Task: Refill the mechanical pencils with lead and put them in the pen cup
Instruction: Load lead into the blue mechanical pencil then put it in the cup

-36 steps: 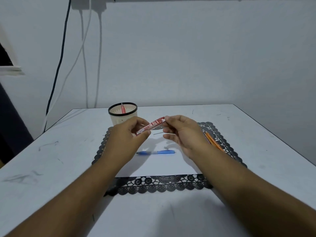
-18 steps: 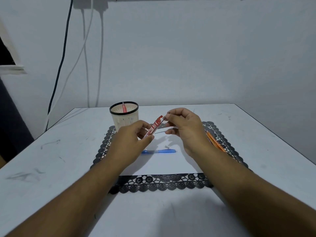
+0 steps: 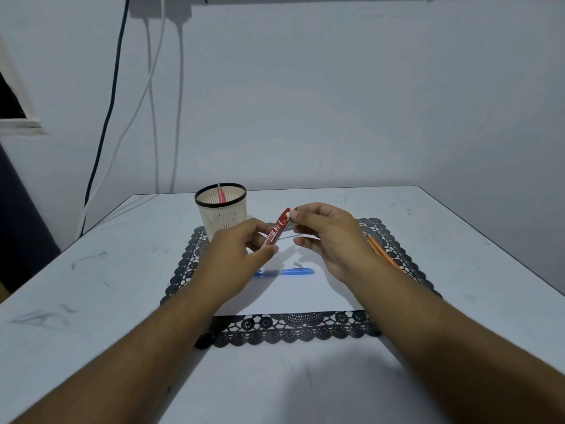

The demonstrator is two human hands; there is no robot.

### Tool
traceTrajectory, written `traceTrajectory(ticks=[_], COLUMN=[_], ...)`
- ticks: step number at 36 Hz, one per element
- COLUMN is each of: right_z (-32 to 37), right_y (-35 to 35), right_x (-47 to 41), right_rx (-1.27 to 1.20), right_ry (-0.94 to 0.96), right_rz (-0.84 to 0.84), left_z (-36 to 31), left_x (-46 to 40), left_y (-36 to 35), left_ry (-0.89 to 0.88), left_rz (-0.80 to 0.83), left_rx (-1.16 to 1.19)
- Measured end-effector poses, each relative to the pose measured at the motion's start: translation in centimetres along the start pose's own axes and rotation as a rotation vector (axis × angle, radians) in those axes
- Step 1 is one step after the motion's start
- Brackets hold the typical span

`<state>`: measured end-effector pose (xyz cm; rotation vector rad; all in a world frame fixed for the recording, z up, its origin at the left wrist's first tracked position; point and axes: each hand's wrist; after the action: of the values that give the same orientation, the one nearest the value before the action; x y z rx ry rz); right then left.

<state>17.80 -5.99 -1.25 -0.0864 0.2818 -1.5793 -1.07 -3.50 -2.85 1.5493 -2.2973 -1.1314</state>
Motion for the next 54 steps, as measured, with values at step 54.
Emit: traceTrajectory(ticks=[54], right_z=[0.55], right_y=[0.04], right_x=[0.01], right_rx=[0.182], right_ry=[0.216], right_rz=[-0.064], left_z=[-0.10], left_x=[0.00], left_y=[-0.14], left_ry=[-0.022], left_rz=[0.014], left_rx=[0.006])
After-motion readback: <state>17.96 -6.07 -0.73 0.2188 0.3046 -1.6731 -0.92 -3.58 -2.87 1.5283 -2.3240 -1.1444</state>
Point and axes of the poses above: each hand's wrist, its own x-axis away from the middle knuckle, its own y-axis out of the back of the hand, z = x × y, and after that the axes turned 10 degrees about z, right-handed
